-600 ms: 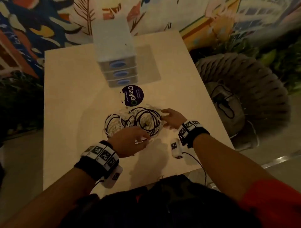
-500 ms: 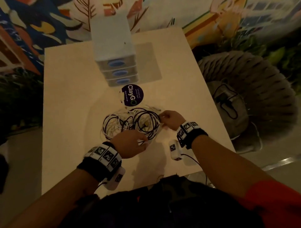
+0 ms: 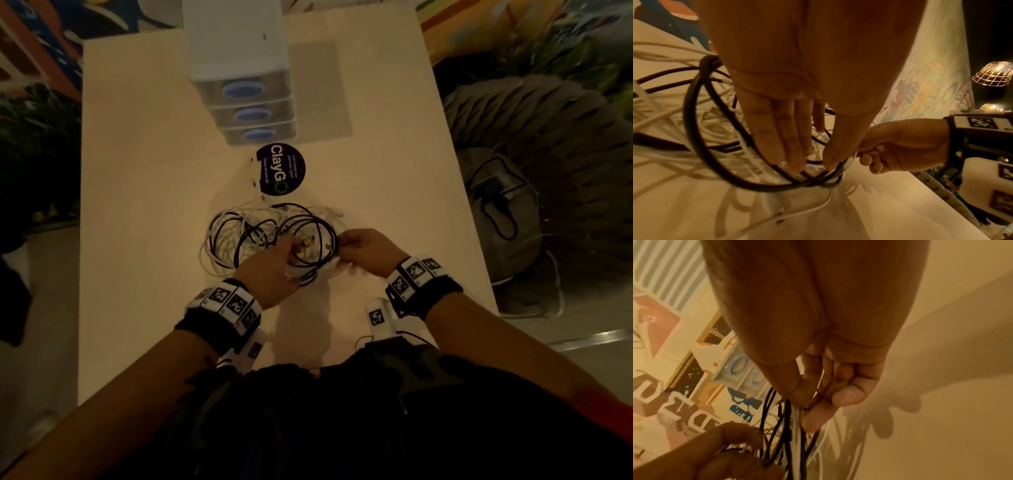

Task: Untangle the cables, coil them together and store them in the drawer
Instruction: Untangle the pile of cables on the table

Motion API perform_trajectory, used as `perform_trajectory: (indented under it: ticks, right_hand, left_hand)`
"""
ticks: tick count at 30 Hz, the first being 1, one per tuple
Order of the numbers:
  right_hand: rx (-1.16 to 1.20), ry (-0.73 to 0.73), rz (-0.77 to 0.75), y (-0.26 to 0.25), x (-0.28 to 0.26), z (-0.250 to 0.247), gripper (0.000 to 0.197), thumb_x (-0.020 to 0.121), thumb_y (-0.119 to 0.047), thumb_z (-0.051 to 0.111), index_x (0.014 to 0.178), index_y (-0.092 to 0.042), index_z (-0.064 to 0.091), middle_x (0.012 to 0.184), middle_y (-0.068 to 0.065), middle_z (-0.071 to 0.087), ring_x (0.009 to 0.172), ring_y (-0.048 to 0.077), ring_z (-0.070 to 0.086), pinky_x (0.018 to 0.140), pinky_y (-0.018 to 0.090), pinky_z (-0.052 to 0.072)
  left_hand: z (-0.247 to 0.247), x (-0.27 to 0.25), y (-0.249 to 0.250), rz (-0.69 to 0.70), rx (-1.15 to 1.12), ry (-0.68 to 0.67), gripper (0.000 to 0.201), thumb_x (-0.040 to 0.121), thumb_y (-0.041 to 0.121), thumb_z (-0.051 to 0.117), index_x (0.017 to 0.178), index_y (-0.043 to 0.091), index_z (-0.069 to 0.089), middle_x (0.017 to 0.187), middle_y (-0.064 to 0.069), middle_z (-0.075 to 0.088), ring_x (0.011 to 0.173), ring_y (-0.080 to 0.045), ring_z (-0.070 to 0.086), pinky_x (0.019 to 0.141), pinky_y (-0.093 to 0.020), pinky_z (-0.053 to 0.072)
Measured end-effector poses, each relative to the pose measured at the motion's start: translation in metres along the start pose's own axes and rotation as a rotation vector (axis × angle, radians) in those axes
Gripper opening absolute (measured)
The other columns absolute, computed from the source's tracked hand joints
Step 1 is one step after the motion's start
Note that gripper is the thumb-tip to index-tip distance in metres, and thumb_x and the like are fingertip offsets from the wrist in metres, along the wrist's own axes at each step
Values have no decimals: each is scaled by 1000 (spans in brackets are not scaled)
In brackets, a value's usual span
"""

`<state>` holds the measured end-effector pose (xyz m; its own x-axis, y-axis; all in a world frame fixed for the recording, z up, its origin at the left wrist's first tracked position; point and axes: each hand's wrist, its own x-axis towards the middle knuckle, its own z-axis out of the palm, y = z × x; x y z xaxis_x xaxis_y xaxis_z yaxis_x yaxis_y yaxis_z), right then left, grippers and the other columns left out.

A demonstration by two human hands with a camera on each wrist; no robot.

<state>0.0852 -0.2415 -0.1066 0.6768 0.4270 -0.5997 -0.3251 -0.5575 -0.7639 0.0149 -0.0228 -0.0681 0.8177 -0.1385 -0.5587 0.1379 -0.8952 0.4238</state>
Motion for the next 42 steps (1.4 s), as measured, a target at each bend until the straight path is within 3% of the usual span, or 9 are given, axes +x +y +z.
perform_trajectory:
  ticks: [3,8,14,20,24,27,32,37,42]
  right_hand:
    - [274,48,99,-1,-3,5,12,98,-10,61,101,-14,73,92,5,77,72,13,69,58,24,52]
    - [665,75,197,-17,-12,13,17,101,-3,54,98,-9,69,86,6,71,65,15,60,60,26,40]
    - [554,150,144,-35,-22,20,21,100,-11,58,121,-11,57,87,10,70,64,16,65,58,25,50]
    - [223,276,-16,-36,-43,22,9,103,-26,54,111,-25,56,94,0,73,78,17,71,67,26,50]
    - [176,244,-251,-51,-63,14,27,105,-20,39,119,-27,62,109,-1,70,95,15,66,76,20,47]
    - [172,110,-388,-70,-74,8,33,105,-35,40,120,-21,66,108,3,71,95,29,67,80,34,50]
    - [-32,199,-535,-88,-70,-3,22,90,-31,76,109,-23,71,95,-6,72,89,14,70,82,40,57]
    - [-210,275,-303,-75,-38,-9,43,85,-48,77,123,-38,60,106,-14,63,88,2,63,73,15,47]
    - [-274,264,-255,-61,-24,-2,22,93,-33,69,114,-36,65,89,-15,69,80,2,64,77,23,47]
  left_hand:
    - [0,-5,-3,16,31,43,43,83,33,75,106,21,40,98,2,50,78,-23,53,57,-31,36]
    - [1,-9,-9,131,176,115,34,87,41,71,115,29,57,122,-1,51,107,-27,52,85,-40,51]
    - [-25,-8,-16,256,64,255,15,94,30,64,106,26,73,95,2,72,89,-25,61,75,-38,50]
    - [-44,-10,-13,248,29,242,24,101,35,52,104,28,75,76,2,70,69,-22,60,63,-38,49]
    - [-52,-15,-3,277,-133,267,36,105,42,42,77,31,60,62,7,59,57,-7,52,59,-37,44]
    - [-59,-18,2,314,-180,291,39,106,44,38,70,34,50,64,7,58,61,-9,54,64,-41,47]
    - [-73,-23,6,345,-266,365,29,106,36,48,79,35,59,66,6,63,64,-11,60,66,-41,50]
    - [-91,-28,6,261,-624,368,36,109,32,40,95,23,72,73,-6,69,69,-19,68,69,-29,55]
    - [-95,-24,-11,331,-675,447,34,106,32,38,105,19,69,100,-1,70,92,-19,67,86,-40,57]
